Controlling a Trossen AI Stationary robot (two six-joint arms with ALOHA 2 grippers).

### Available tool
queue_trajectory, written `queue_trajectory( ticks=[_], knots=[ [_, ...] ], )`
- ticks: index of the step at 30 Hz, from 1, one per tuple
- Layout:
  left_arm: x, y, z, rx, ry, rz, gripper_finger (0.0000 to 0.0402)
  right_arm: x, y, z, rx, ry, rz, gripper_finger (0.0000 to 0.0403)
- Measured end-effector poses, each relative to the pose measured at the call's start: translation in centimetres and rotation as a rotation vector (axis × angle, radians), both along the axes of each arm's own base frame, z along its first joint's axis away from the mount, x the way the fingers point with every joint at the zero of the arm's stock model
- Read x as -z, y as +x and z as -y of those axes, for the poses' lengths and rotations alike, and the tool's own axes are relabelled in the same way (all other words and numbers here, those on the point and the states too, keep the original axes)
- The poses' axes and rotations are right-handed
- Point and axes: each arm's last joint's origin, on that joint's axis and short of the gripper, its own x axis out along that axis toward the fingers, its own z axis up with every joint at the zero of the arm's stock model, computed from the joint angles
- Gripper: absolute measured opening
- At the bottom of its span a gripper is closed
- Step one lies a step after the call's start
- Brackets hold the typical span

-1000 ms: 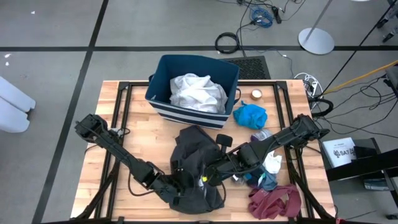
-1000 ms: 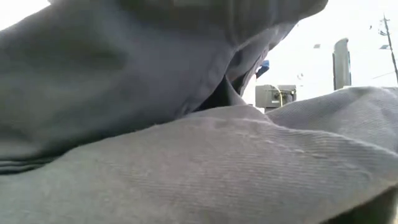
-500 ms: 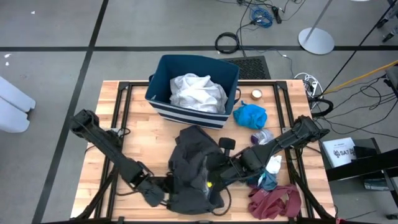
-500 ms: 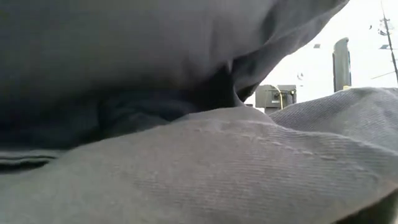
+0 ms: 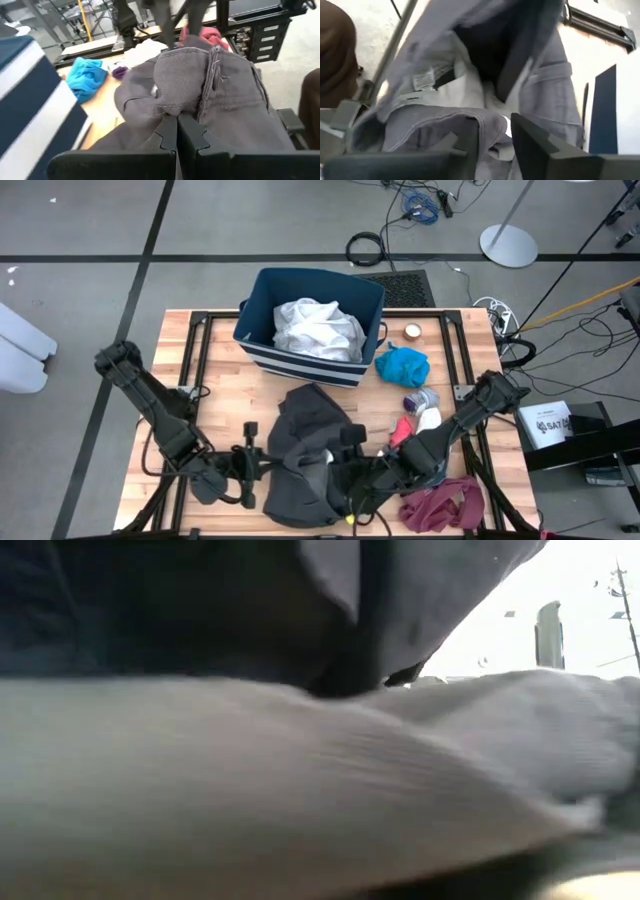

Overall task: Sort clothes
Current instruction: Put the black pants into the blue laundry bin

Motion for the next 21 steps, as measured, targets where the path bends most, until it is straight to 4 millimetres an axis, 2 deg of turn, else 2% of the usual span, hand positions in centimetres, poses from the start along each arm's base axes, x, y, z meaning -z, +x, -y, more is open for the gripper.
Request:
queue_trajectory(
  ticks=[13, 17, 21],
  knots=[
    [-1.0, -1.9, -1.1, -0.062, 0.063, 0.013, 0.0000, -0.1, -0.3, -0.7, 0.013, 0.051, 0.017, 0.0183],
    [-1.4, -2.2, -1.2, -0.064, 0.049, 0.029, 0.0000, -0.3, -0.2, -0.8, -0.091, 0.001, 0.015, 0.0195],
    [-2.3, -2.6, -0.5, 0.003, 0.058, 0.083, 0.0000, -0.2, -0.3, 0.8, 0.139, -0.183, 0.077, 0.0196]
  ],
)
